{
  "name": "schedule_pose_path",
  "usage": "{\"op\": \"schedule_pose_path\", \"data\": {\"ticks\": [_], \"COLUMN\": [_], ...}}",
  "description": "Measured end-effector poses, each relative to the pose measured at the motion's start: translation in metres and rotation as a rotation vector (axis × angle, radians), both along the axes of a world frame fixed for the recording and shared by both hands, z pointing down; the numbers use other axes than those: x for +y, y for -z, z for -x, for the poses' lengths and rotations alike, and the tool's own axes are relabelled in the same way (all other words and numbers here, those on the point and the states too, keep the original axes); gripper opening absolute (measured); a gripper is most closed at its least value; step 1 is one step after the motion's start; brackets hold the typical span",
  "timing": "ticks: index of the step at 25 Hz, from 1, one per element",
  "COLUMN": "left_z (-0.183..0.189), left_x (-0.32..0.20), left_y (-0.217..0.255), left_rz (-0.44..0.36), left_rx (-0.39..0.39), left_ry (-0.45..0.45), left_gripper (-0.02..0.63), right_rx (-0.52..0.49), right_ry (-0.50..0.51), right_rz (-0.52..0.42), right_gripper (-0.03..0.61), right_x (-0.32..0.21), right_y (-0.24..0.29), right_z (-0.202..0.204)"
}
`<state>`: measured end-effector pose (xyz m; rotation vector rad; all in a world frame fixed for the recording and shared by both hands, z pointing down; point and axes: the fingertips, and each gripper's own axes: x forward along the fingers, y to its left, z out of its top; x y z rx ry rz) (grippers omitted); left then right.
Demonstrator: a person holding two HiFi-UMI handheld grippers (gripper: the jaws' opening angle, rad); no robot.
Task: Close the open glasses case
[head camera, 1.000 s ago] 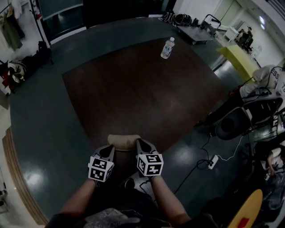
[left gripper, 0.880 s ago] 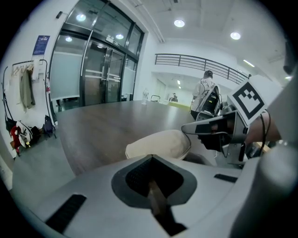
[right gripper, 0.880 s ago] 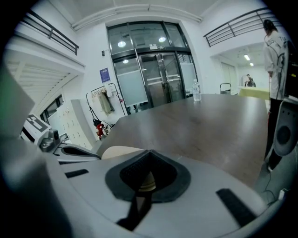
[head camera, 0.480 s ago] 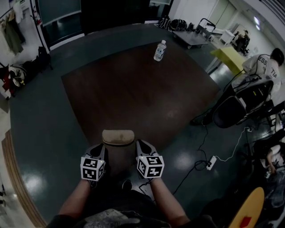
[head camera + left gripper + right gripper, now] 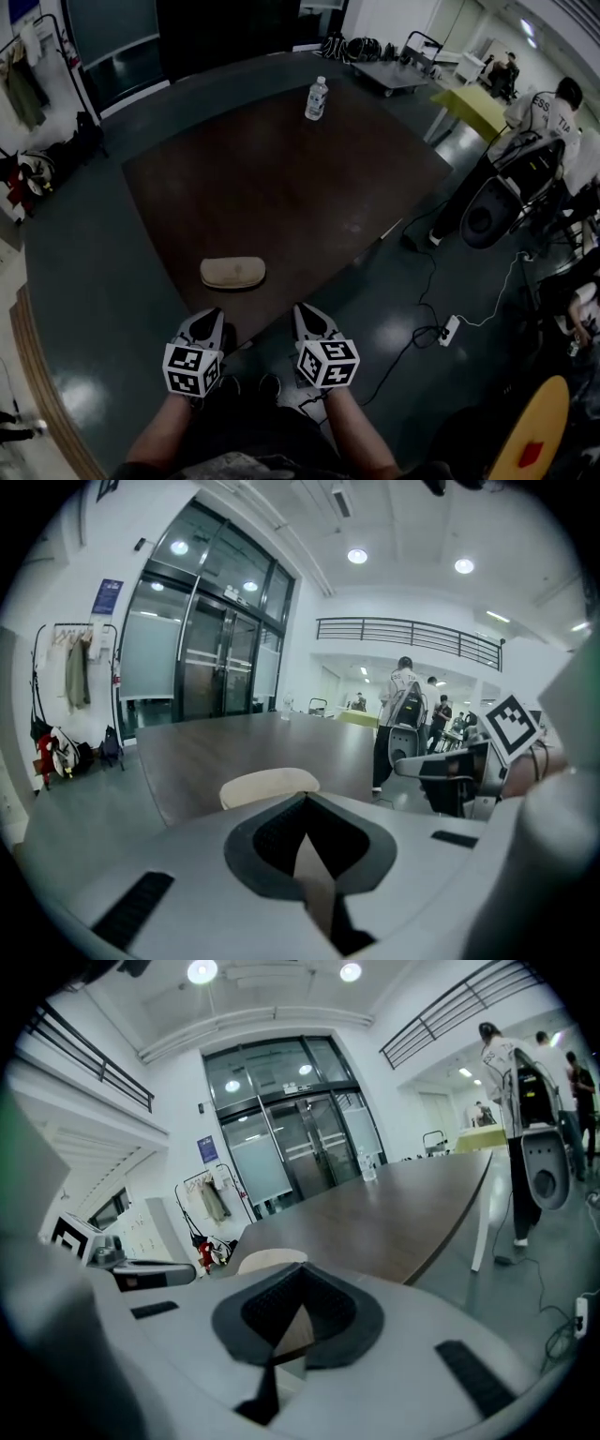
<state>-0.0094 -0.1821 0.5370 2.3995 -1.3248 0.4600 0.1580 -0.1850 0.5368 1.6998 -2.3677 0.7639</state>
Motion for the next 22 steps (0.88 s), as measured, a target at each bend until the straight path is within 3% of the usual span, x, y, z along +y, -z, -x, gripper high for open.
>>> {"op": "schedule_pose_path", "data": {"ticks": [7,12,22], "left_z": [-0.009,0.023,0.080], "left_x": [0.024,0.063,0.173], "left_y": [0.025,0.031,0.052], "left_rz": [-0.044,-0.056,-0.136], "left_rx": [0.063,0.104,0.164], "left_ry": [-0.051,-0.041,-0.041], "left_gripper": [0.009,0.009,0.009], "right_rx": [-0.109,-0.087,-0.034], "right_ry": [-0.002,0.000,0.000], "right_rz": [-0.095,-0.108,-0.166], "right_gripper": [-0.011,-0.011,-0.011], "right_x": [0.027,0.063,0.183], "right_y": [0.027,0.031,0.042], "right_z": [0.014,0.045,0.104]}}
